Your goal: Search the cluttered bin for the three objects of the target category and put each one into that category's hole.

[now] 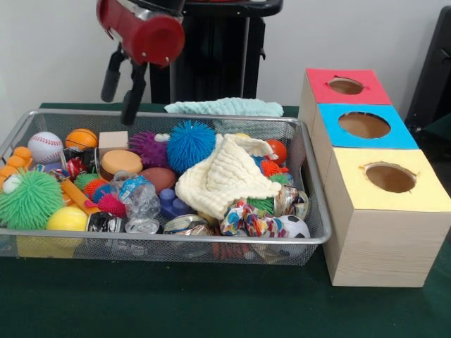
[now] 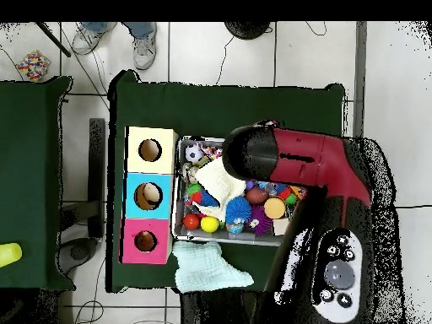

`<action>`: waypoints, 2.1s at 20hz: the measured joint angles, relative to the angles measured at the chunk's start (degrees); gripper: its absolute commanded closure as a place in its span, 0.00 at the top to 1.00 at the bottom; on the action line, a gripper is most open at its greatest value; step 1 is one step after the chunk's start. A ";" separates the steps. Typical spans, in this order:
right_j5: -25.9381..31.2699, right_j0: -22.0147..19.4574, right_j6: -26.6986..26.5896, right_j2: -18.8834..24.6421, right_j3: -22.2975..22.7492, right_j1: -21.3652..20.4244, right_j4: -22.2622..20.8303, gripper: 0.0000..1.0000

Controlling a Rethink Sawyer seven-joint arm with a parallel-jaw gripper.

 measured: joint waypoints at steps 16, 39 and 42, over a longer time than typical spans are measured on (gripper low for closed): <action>-2.12 2.64 0.00 -0.09 1.74 4.10 0.82 1.00; -6.12 -1.50 0.00 5.87 11.77 3.18 13.13 1.00; -6.11 -1.48 0.00 6.94 12.76 1.97 14.16 1.00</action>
